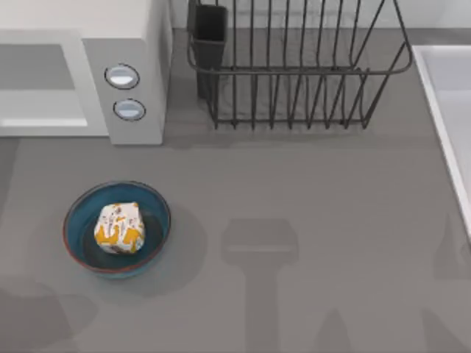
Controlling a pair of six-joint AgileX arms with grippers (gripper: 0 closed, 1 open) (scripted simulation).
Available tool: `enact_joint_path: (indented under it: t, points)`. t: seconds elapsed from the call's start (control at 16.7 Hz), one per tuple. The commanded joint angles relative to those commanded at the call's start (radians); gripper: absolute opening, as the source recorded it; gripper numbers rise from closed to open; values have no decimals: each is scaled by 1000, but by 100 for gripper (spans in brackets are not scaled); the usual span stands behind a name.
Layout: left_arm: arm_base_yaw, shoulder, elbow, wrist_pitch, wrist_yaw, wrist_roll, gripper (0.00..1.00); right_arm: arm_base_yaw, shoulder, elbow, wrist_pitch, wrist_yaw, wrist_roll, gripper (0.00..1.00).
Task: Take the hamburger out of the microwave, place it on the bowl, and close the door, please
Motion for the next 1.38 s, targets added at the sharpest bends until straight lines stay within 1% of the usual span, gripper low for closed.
enact_joint_path:
  t: [0.18, 0.3, 0.42, 0.54, 0.96, 1.14, 1.38]
  points:
    - [112, 227, 228, -187, 52, 145, 0, 0, 0, 0, 0, 0, 0, 100]
    - [170, 339, 344, -289, 78, 222, 0, 0, 0, 0, 0, 0, 0, 100]
    - [211, 412, 421, -362, 96, 278, 0, 0, 0, 0, 0, 0, 0, 100]
    - [230, 443, 456, -398, 104, 304, 0, 0, 0, 0, 0, 0, 0, 100]
    - [228, 450, 443, -383, 102, 307, 0, 0, 0, 0, 0, 0, 0, 100]
    - [229, 481, 377, -287, 103, 308, 0, 0, 0, 0, 0, 0, 0, 100]
    - [232, 539, 256, -95, 105, 310, 0, 0, 0, 0, 0, 0, 0, 100]
